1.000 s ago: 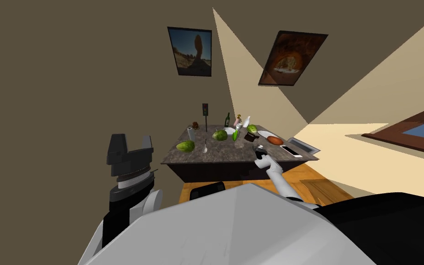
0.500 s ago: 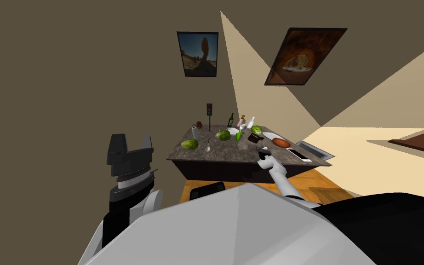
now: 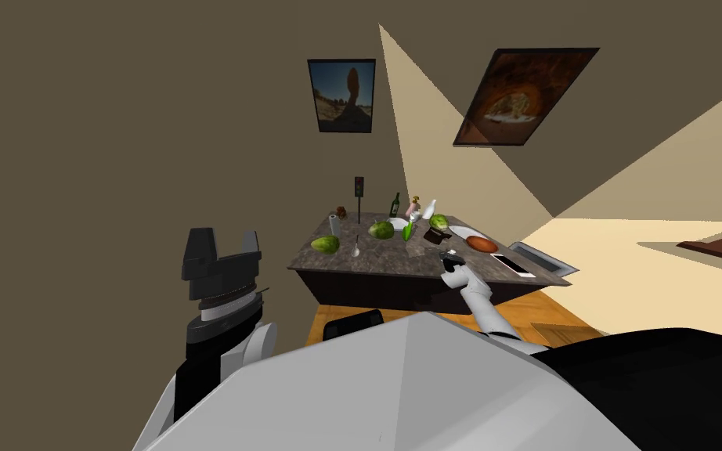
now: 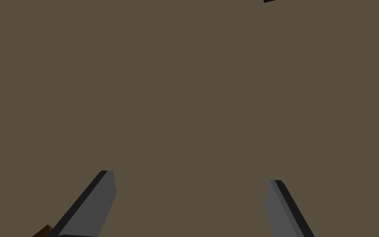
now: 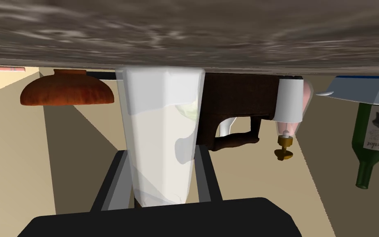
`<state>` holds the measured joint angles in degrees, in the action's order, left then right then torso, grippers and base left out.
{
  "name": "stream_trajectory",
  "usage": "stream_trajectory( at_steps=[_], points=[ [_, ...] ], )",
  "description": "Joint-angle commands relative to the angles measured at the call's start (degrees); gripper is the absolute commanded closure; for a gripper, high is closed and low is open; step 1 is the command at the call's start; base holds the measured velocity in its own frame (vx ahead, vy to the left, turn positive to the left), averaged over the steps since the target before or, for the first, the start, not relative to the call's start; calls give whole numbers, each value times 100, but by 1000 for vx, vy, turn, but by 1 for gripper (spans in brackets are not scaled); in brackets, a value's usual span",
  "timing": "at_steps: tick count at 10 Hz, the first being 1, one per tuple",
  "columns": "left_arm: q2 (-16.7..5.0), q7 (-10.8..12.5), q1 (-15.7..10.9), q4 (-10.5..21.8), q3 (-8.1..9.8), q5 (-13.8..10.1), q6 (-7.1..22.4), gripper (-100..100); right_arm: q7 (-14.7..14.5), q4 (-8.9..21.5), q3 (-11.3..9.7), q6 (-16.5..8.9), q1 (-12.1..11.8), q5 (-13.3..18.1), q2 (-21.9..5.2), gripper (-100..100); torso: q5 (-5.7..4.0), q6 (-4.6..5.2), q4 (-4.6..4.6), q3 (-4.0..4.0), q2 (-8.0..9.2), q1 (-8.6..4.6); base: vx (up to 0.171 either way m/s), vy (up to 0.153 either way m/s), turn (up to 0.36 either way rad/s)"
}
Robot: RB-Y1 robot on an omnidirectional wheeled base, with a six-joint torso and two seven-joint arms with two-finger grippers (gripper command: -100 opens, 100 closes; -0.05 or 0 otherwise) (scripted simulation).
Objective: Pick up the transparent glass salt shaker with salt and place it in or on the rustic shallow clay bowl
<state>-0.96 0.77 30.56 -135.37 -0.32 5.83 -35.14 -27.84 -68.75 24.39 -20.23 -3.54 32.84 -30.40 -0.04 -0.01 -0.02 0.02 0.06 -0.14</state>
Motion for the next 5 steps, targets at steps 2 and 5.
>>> stream_trajectory(
  at_steps=[2,5],
  points=[
    [0,0,0,0,0,0,0,0,1,0,-2,1,1,0,1,100,1,3,-1,-2,-2,-1,0,0,0],
    [0,0,0,0,0,0,0,0,-64,-205,-159,-54,-39,-6,86,100,0,3,1,-1,-2,-2,13,-8,-76]
  ],
)
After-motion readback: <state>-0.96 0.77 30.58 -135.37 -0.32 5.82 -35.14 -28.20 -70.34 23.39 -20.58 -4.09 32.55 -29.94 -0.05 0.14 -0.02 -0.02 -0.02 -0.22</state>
